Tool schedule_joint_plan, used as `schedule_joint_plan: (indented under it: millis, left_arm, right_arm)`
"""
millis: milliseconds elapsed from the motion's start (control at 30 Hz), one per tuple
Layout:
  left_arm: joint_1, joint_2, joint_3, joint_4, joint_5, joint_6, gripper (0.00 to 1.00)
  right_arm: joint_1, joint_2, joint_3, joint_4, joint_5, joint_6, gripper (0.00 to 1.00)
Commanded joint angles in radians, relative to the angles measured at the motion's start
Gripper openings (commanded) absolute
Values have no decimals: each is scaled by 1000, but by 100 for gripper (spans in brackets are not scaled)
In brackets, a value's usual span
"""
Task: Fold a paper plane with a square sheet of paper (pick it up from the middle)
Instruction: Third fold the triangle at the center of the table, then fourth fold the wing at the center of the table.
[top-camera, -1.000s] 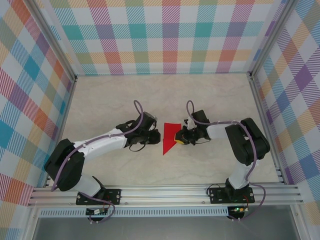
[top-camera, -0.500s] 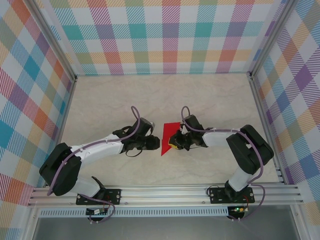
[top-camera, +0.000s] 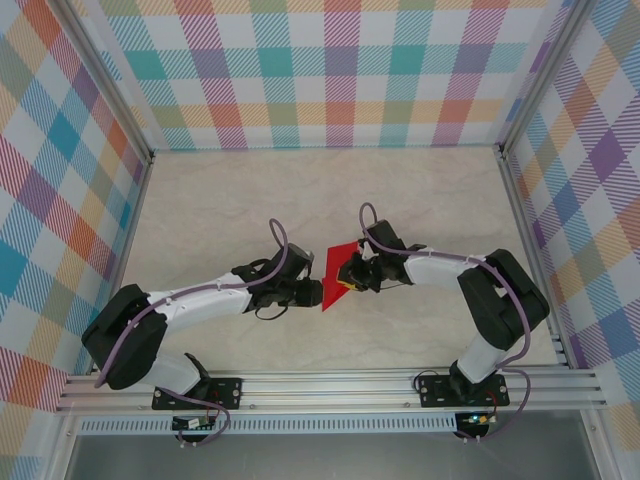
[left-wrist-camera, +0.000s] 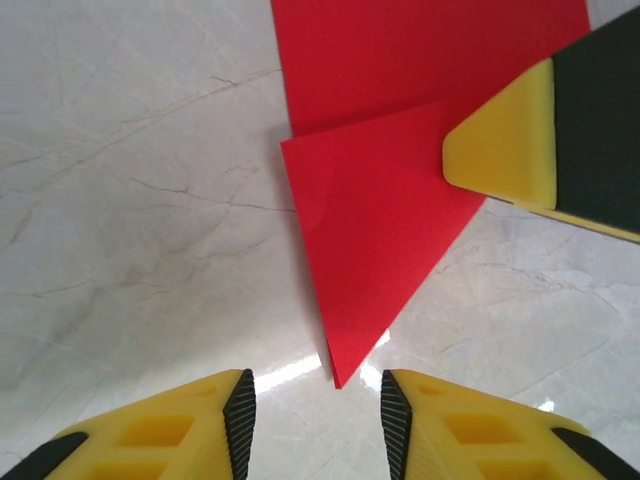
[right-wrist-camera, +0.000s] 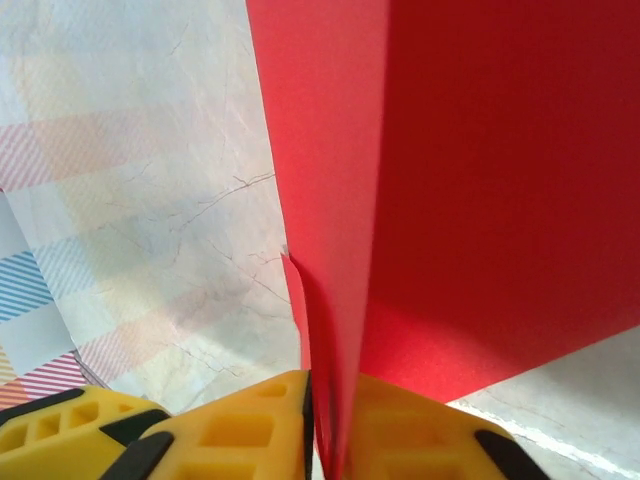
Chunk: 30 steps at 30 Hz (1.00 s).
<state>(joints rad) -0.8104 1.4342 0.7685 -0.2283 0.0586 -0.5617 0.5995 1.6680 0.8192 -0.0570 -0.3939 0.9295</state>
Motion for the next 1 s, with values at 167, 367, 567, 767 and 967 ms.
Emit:
schedule_joint_plan:
  millis: [167,367,567,767,967]
  left_arm:
    - [-5,-74,0,0,-51,-13,31]
    - [-6,-80,-1,-18,6,25,38]
    - [-34,-22,13,-11,8,57,44]
    - [-101,76,86,-42,-108,57,47]
    - [-144,128,118,-75,-185,45,48]
  right_arm:
    - [21,-1,-97,195,-16,170,4]
    - [62,-39,-108,195,41,241,6]
    - [63,-34,-45,72,70,140,17]
    - [34,-22,6,-29,39,27,26]
    - [-8,-1,30,-51,-42,-41,26]
